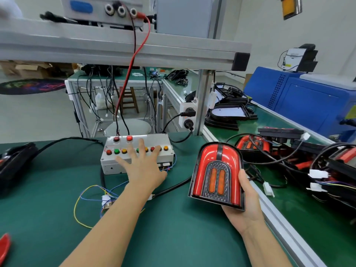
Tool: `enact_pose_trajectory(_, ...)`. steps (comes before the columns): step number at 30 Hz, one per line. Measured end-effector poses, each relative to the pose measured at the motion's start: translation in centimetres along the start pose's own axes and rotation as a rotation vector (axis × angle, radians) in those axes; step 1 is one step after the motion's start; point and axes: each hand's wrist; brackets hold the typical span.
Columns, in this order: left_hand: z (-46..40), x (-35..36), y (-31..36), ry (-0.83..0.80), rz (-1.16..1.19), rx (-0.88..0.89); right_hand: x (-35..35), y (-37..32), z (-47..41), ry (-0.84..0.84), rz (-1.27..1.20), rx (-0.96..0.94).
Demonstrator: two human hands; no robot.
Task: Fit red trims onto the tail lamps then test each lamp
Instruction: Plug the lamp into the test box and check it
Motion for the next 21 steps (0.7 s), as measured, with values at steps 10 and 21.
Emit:
enact_pose_trajectory(10,-0.7,0.7,0.2,0.108,-0.062,0.035,0.7,0.1,0.0,-0.007,-0.016,-0.005)
enact_pose_trajectory(21,-1.1,1.3,-0.1,0.103,-0.102,0.047,0.5,0.0,0.1,0.031,0.000,0.002)
Point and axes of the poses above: each hand's wrist, its own z-axis away from the middle knuckle, its own x-axis out of the palm, y = z × x, and after that the axes turned 12 degrees about -y, right-handed
